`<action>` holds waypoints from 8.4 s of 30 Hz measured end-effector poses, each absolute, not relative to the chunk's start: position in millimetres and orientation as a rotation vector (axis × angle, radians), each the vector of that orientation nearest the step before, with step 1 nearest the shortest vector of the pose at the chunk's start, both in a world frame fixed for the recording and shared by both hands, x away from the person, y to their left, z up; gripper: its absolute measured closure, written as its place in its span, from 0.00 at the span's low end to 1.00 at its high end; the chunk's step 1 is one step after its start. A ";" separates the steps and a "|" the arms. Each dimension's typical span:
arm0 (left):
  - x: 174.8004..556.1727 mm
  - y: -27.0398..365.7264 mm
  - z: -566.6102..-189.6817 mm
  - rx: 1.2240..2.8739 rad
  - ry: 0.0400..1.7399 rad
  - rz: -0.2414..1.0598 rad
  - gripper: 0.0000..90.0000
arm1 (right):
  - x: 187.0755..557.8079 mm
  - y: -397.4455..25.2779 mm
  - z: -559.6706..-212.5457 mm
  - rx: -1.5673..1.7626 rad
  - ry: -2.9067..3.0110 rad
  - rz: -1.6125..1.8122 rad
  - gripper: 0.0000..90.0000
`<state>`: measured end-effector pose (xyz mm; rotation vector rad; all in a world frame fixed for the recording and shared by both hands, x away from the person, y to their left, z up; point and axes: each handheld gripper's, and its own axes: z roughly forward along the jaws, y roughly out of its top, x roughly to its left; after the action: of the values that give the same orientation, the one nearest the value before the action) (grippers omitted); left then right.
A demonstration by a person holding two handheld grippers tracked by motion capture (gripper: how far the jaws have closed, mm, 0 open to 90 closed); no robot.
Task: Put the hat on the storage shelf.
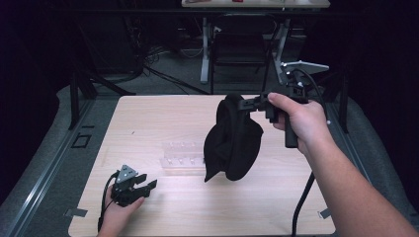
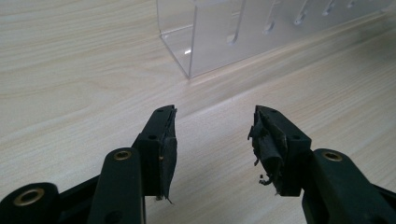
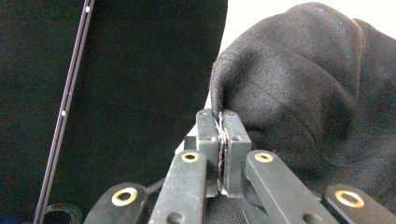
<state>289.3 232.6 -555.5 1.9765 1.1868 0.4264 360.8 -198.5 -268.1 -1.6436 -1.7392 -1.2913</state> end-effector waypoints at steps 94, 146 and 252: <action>317.1 109.4 -481.6 2.042 0.759 0.382 0.72 | 392.4 -142.4 -310.8 -1.615 -1.857 -1.544 0.99; 312.0 104.7 -504.8 2.103 0.683 0.564 0.95 | 391.6 -130.8 -310.7 -1.560 -1.797 -1.622 0.85; 293.8 252.3 -560.2 1.911 1.184 0.471 0.48 | 255.5 -255.4 -516.0 -1.842 -2.608 -1.485 0.52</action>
<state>293.8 252.3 -560.2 1.9109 1.1844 0.4709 255.5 -255.4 -516.0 -1.8421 -2.6084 -1.4846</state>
